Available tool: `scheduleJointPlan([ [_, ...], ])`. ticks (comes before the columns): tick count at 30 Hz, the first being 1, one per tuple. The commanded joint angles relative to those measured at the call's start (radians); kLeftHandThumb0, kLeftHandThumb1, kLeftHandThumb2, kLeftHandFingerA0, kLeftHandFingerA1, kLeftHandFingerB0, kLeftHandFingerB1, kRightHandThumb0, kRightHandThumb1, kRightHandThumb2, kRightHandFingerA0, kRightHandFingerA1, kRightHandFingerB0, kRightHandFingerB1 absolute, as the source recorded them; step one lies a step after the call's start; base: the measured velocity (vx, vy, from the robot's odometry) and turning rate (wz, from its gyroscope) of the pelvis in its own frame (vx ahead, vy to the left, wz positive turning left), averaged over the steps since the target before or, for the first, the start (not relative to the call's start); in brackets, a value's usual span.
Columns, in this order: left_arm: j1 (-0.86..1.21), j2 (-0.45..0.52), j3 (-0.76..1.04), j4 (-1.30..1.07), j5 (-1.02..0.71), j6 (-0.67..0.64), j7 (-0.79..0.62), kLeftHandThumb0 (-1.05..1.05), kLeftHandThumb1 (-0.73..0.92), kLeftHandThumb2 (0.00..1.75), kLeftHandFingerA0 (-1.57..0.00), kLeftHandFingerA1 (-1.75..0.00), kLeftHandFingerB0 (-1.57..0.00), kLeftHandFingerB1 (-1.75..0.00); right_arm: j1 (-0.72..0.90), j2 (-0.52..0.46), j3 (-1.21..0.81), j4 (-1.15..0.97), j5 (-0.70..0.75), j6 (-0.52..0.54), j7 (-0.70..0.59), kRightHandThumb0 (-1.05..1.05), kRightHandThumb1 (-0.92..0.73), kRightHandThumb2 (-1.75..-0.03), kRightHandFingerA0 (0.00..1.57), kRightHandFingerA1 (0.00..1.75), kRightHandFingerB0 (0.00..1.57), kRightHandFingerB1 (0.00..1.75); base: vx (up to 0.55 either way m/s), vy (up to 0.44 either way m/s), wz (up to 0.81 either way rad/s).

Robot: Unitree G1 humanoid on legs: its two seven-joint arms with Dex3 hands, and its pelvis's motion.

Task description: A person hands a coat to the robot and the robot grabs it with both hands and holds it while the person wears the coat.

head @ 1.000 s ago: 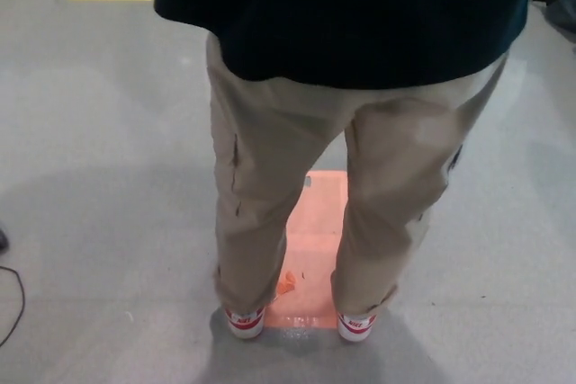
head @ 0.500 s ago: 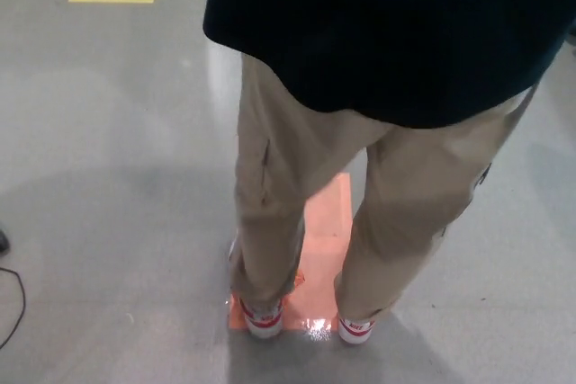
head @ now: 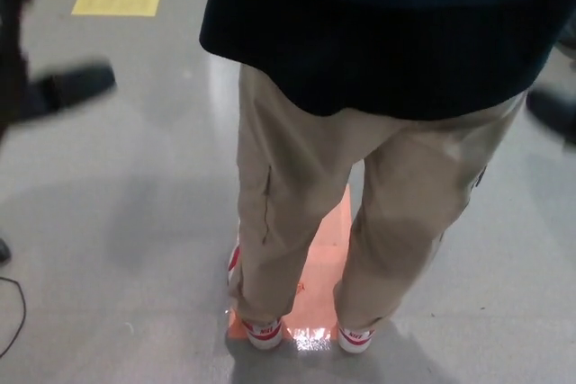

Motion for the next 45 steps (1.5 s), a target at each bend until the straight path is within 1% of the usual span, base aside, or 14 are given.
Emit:
scheduleJointPlan([
  [1,0.458,-0.119,-0.032,-0.070,0.083,-0.101,0.274,-0.95,0.67,1.01,0.00,-0.18,0.00,-0.05,0.431,0.127,0.095,-0.134,-0.157,-0.063,-0.225,-0.97,-0.74,-1.03,0.00,0.03,0.00,0.00,0.00,0.000,0.00],
  [16,0.311,-0.130,-0.265,0.663,0.101,-0.046,0.271,-0.90,0.69,1.05,0.00,-0.25,-0.14,-0.25,0.259,0.214,0.282,0.556,-0.192,0.032,-0.291,-0.80,-0.69,-1.04,0.00,0.17,0.01,0.18,0.00,0.000,0.00],
  [22,0.175,-0.143,-0.333,0.921,0.067,-0.114,0.271,-0.80,0.63,1.01,-0.13,-0.44,0.00,-0.30,0.146,0.271,0.305,0.773,-0.174,0.103,-0.289,-0.74,-0.84,-0.66,0.03,0.20,0.05,0.22,0.00,0.000,0.00],
  [24,0.127,-0.153,-0.353,0.992,0.066,-0.113,0.271,-0.37,0.40,1.01,0.00,-0.46,0.00,-0.48,0.104,0.292,0.318,0.842,-0.173,0.110,-0.302,-0.81,-0.68,-1.00,0.03,0.22,0.03,0.17,0.00,0.000,0.00],
  [26,0.080,-0.162,-0.368,1.055,0.062,-0.115,0.263,-0.78,0.61,0.94,-0.20,-0.44,-0.06,-0.30,0.067,0.307,0.329,0.902,-0.173,0.114,-0.309,-0.83,-0.68,-0.98,0.05,0.21,0.05,0.15,0.00,0.000,0.00],
  [32,-0.114,-0.190,-0.395,1.235,0.006,-0.132,0.127,-0.70,0.70,0.61,-0.37,-0.34,-0.02,-0.24,-0.072,0.353,0.331,1.078,-0.140,0.208,-0.260,-0.68,-0.59,-0.93,0.00,0.25,0.08,0.26,0.00,0.000,0.00],
  [33,-0.134,-0.190,-0.400,1.255,0.000,-0.133,0.107,-0.69,0.70,0.62,-0.37,-0.34,-0.03,-0.19,-0.086,0.358,0.338,1.103,-0.143,0.226,-0.255,-0.61,-0.78,-0.68,0.08,0.23,0.10,0.21,0.00,0.000,0.00],
  [36,-0.194,-0.191,-0.417,1.311,-0.004,-0.145,0.093,-0.71,0.71,0.62,-0.38,-0.34,-0.03,-0.19,-0.132,0.365,0.337,1.149,-0.130,0.265,-0.225,-0.31,-0.61,-1.10,0.00,0.47,0.00,0.46,0.00,0.000,0.00],
  [37,-0.211,-0.195,-0.425,1.329,-0.009,-0.150,0.072,-0.78,0.61,0.93,-0.32,-0.48,0.00,-0.16,-0.147,0.361,0.333,1.165,-0.120,0.272,-0.207,-0.50,-0.81,-0.65,0.22,0.30,0.16,0.27,0.00,0.000,0.00],
  [38,-0.231,-0.199,-0.436,1.348,-0.014,-0.157,0.050,-0.70,0.71,0.62,-0.38,-0.33,-0.01,-0.18,-0.166,0.353,0.327,1.184,-0.106,0.278,-0.175,-0.27,-0.62,-1.11,0.07,0.49,0.06,0.48,0.00,0.000,0.00],
  [39,-0.239,-0.200,-0.442,1.356,-0.015,-0.160,0.053,-0.70,0.71,0.62,-0.38,-0.33,-0.01,-0.18,-0.174,0.351,0.327,1.192,-0.100,0.274,-0.168,-0.27,-0.62,-1.11,0.07,0.49,0.06,0.48,0.00,0.000,0.00],
  [40,-0.250,-0.200,-0.449,1.368,-0.020,-0.166,0.051,-0.69,0.71,0.62,-0.39,-0.33,0.00,-0.17,-0.182,0.350,0.328,1.202,-0.095,0.270,-0.166,-0.46,-0.82,-0.65,0.27,0.31,0.20,0.28,0.00,0.000,0.00],
  [42,-0.267,-0.199,-0.453,1.380,-0.034,-0.195,0.009,-0.74,0.59,0.90,-0.30,-0.47,0.00,-0.16,-0.195,0.350,0.328,1.218,-0.086,0.256,-0.169,-0.41,-0.81,-0.65,0.35,0.33,0.26,0.30,0.00,0.000,0.00],
  [45,-0.290,-0.198,-0.469,1.395,-0.041,-0.205,-0.017,-0.65,0.70,0.63,-0.37,-0.33,-0.01,-0.14,-0.217,0.352,0.334,1.239,-0.079,0.249,-0.179,-0.39,-0.83,-0.65,0.41,0.34,0.33,0.31,0.00,0.000,0.00],
])
